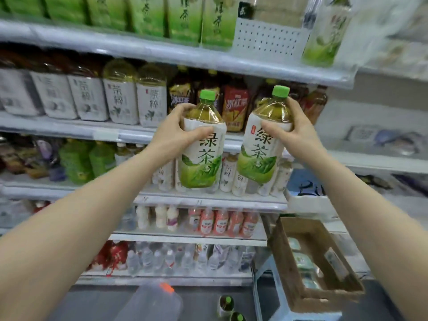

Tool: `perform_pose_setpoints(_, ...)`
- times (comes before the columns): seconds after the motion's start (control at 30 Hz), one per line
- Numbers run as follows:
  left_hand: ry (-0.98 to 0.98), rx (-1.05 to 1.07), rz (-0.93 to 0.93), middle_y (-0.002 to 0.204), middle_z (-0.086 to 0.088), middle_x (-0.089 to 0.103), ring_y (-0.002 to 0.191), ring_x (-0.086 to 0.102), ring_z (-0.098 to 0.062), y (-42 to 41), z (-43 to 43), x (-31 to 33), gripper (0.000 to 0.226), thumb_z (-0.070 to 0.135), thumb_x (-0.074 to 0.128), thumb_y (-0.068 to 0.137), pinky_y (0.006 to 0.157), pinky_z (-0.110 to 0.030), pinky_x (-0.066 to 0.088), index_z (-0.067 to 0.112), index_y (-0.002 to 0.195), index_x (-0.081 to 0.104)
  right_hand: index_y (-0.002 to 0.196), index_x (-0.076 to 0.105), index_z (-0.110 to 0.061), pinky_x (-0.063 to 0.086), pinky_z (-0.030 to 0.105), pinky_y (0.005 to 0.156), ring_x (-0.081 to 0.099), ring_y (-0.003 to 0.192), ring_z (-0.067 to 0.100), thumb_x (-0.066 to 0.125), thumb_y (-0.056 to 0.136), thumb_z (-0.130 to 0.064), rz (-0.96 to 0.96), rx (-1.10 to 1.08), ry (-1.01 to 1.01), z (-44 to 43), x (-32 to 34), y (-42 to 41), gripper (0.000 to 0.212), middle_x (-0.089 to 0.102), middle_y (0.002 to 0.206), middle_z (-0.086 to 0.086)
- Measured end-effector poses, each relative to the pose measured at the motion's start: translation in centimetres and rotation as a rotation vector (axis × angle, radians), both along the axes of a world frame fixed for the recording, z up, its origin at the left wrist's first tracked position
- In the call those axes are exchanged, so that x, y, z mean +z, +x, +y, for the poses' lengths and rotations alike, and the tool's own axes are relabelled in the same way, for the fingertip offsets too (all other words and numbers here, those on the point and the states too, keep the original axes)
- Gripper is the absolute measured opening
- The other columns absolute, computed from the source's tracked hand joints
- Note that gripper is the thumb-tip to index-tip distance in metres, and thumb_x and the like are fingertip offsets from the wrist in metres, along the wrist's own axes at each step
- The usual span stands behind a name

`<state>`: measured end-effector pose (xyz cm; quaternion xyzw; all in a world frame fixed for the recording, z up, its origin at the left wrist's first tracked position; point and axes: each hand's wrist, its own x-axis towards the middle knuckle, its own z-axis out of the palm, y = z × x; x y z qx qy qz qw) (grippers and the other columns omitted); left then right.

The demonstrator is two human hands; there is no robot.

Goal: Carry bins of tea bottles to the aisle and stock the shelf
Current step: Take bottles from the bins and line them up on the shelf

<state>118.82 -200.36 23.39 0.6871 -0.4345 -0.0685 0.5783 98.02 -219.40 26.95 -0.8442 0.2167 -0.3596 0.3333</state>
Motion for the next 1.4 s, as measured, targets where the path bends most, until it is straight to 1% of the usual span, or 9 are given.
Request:
perform_pose_setpoints(0.2,-0.140,-0.016,0.046,0.103,0.007,0.073,0.090,0.072,-0.008,1.3,-0.9,7.4,0.063,0.047,0.083,0.074,0.078,-0.034,0.061,0.026,0.128,0.057,0.149,0.032,-0.038,0.049,0.045,0.104,0.059,0.119,0.010,0.077,0.072,-0.062,-0.063,0.055,0.009,-0.9,8.1,1.5,0.093,0.056,0.130,-0.020)
perform_pose_setpoints(0.33,-0.166,0.007,0.025,0.111,0.004,0.072,0.095,0.072,-0.014,2.6,-2.2,11.1,0.091,0.074,0.080,0.052,0.086,-0.042,0.059,0.031,0.128,0.056,0.149,0.033,-0.038,0.048,0.047,0.105,0.056,0.123,0.015,0.077,0.071,-0.063,-0.082,0.083,-0.046,-1.4,12.1,3.0,0.093,0.050,0.139,-0.014)
perform_pose_setpoints(0.4,-0.183,0.017,0.007,0.114,0.003,0.070,0.096,0.072,-0.013,3.0,-3.0,12.8,0.091,0.072,0.081,0.054,0.086,-0.041,0.059,0.028,0.129,0.055,0.143,0.038,-0.039,0.051,0.048,0.100,0.060,0.118,0.018,0.078,0.064,-0.067,-0.094,0.109,-0.091,-1.8,14.1,4.1,0.093,0.052,0.140,-0.010)
perform_pose_setpoints(0.57,-0.257,0.053,-0.030,0.106,0.005,0.072,0.084,0.073,-0.006,3.8,-5.2,16.3,0.077,0.054,0.082,0.069,0.076,-0.032,0.061,0.022,0.134,0.054,0.137,0.041,-0.029,0.057,0.022,0.065,0.072,0.087,0.010,0.080,0.076,-0.041,-0.179,0.173,-0.086,-4.7,18.8,6.9,0.073,0.063,0.117,-0.004)
perform_pose_setpoints(0.73,-0.280,0.058,-0.057,0.108,0.003,0.070,0.084,0.073,-0.009,4.8,-7.5,18.9,0.090,0.062,0.076,0.055,0.071,-0.030,0.060,0.021,0.132,0.052,0.136,0.043,-0.025,0.058,0.024,0.060,0.073,0.086,0.013,0.082,0.078,-0.037,-0.280,0.161,-0.072,-9.0,22.9,9.7,0.071,0.067,0.119,0.005)
perform_pose_setpoints(0.9,-0.309,0.086,-0.021,0.113,-0.003,0.070,0.091,0.074,-0.018,6.7,-9.9,20.1,0.095,0.060,0.079,0.055,0.077,-0.039,0.062,0.021,0.135,0.049,0.126,0.045,-0.029,0.062,0.042,0.075,0.073,0.089,0.019,0.084,0.076,-0.032,-0.283,0.166,-0.094,-13.5,24.1,13.8,0.063,0.065,0.117,-0.001)
perform_pose_setpoints(1.0,-0.310,0.109,-0.013,0.113,-0.003,0.070,0.090,0.073,-0.018,7.2,-10.9,20.5,0.093,0.059,0.076,0.056,0.070,-0.033,0.061,0.020,0.136,0.048,0.128,0.047,-0.025,0.061,0.046,0.079,0.072,0.093,0.021,0.086,0.074,-0.027,-0.259,0.180,-0.055,-16.4,23.4,16.7,0.068,0.063,0.124,0.002)
perform_pose_setpoints(1.2,-0.291,0.124,-0.019,0.107,-0.005,0.072,0.087,0.074,-0.019,8.4,-12.0,20.7,0.085,0.055,0.075,0.061,0.068,-0.034,0.062,0.019,0.133,0.051,0.138,0.044,-0.017,0.054,0.023,0.049,0.072,0.071,0.009,0.079,0.082,-0.015,-0.253,0.240,0.135,-20.9,22.2,21.3,0.066,0.068,0.109,0.002)
perform_pose_setpoints(1.4,-0.279,0.128,-0.026,0.101,-0.004,0.074,0.084,0.075,-0.019,8.8,-12.9,20.8,0.062,0.046,0.076,0.074,0.066,-0.035,0.061,0.021,0.126,0.055,0.140,0.044,-0.024,0.058,0.056,0.084,0.072,0.097,0.025,0.077,0.085,-0.022,-0.201,0.327,0.136,-23.2,21.9,23.3,0.064,0.070,0.115,0.003)
